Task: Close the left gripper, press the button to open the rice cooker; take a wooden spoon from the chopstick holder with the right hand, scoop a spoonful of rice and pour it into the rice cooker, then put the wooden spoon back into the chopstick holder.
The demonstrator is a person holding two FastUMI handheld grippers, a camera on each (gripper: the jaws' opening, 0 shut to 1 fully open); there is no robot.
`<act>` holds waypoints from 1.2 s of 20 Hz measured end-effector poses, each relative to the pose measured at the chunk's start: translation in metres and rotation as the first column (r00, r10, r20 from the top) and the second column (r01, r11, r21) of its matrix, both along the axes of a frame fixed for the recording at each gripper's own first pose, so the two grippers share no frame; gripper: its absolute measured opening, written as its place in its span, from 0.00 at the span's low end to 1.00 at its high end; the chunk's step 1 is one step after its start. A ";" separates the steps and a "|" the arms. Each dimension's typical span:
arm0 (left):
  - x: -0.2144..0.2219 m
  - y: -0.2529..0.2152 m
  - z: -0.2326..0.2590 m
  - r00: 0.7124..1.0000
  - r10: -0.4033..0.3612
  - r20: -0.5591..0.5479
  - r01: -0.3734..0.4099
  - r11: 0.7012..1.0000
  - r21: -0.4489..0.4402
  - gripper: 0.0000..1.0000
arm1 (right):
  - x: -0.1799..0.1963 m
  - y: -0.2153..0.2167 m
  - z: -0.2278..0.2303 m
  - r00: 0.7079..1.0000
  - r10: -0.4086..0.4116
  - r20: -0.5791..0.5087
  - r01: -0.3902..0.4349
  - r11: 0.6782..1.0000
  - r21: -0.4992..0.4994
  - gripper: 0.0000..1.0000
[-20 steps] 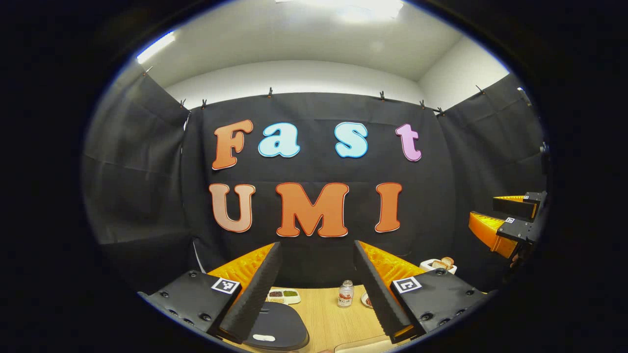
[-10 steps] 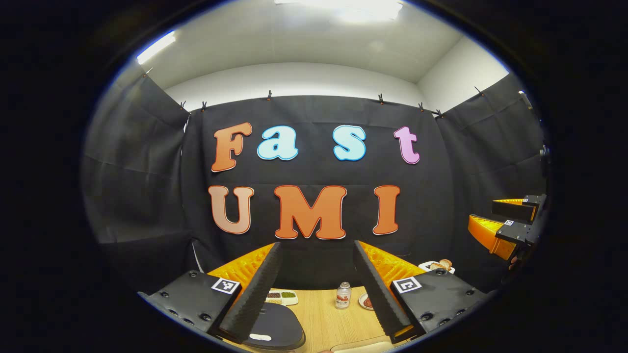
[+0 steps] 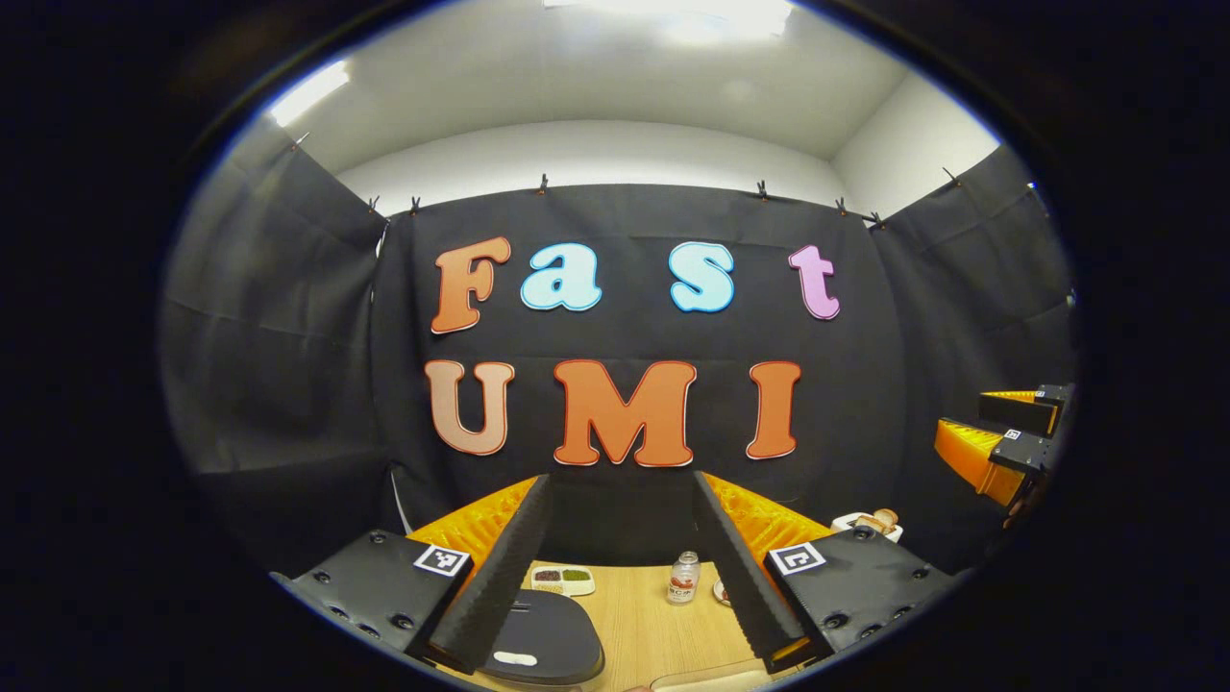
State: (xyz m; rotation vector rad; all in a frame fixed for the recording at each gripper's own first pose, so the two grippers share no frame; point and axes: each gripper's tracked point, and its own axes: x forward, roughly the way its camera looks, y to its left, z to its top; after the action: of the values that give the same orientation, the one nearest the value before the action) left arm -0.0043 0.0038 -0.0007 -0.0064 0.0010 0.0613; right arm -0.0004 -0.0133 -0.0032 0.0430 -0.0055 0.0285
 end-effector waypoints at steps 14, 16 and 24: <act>0.002 -0.011 -0.023 0.995 0.078 -0.061 -0.075 0.996 0.052 0.52 | 0.022 -0.025 -0.030 0.999 0.046 -0.023 -0.045 0.998 0.033 0.94; 0.004 -0.004 -0.037 0.987 0.121 -0.109 -0.117 0.992 0.046 0.24 | 0.024 -0.030 -0.037 0.998 0.059 -0.029 -0.059 0.998 0.032 0.94; 0.001 0.020 -0.115 0.893 0.207 -0.400 -0.226 0.974 0.001 0.02 | 0.041 -0.047 -0.073 0.990 0.121 -0.071 -0.117 0.992 0.055 0.94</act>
State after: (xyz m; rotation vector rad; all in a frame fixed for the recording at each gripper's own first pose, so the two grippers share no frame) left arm -0.0036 0.0239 -0.1153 -0.0401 0.4119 0.2867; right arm 0.0404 -0.0603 -0.0764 0.0953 0.0707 0.1461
